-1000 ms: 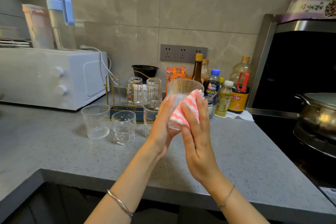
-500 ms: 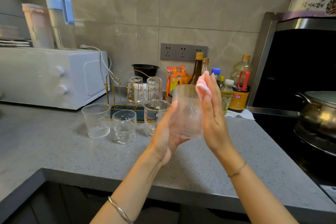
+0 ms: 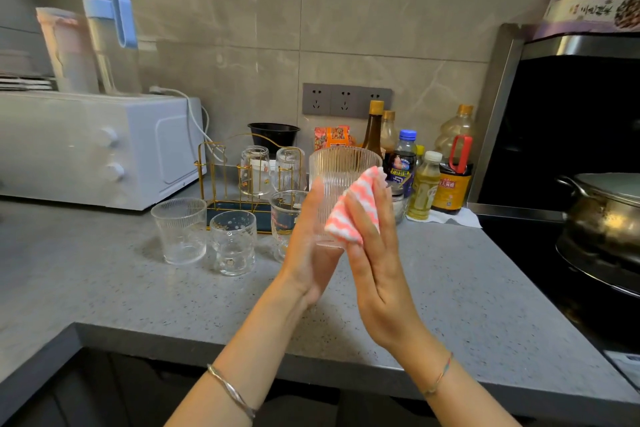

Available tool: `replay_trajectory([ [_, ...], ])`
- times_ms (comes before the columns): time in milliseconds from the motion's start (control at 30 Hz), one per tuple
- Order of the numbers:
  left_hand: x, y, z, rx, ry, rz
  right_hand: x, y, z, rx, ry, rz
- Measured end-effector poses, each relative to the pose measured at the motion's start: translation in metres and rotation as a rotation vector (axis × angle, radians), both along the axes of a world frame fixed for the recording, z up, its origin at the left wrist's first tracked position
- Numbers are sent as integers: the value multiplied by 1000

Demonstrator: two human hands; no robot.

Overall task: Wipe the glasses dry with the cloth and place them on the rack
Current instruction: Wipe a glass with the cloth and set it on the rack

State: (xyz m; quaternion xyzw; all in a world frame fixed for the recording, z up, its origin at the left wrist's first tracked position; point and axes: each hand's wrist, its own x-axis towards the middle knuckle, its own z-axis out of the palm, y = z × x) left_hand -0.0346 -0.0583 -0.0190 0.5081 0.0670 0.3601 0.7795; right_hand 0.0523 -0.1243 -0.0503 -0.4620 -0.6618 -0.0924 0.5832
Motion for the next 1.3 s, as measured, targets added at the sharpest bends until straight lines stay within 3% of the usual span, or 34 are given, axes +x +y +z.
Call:
replay_trajectory([
  [233, -6, -2, 6, 52, 21, 33, 3, 1, 14, 2, -135, -146],
  [467, -1, -6, -4, -71, -29, 59, 20, 9, 46, -41, 92, -84],
  [667, 5, -7, -2, -185, -136, 1, 6, 7, 28, -61, 155, 47],
  [833, 2, -2, 3, -161, -111, -59, -3, 1, 0, -35, 34, 28],
  [1167, -2, 3, 5, 68, 81, 41, 4, -5, 3, -59, -223, -168],
  [1300, -2, 2, 0, 69, 59, 62, 9, -3, 17, -33, -202, -183],
])
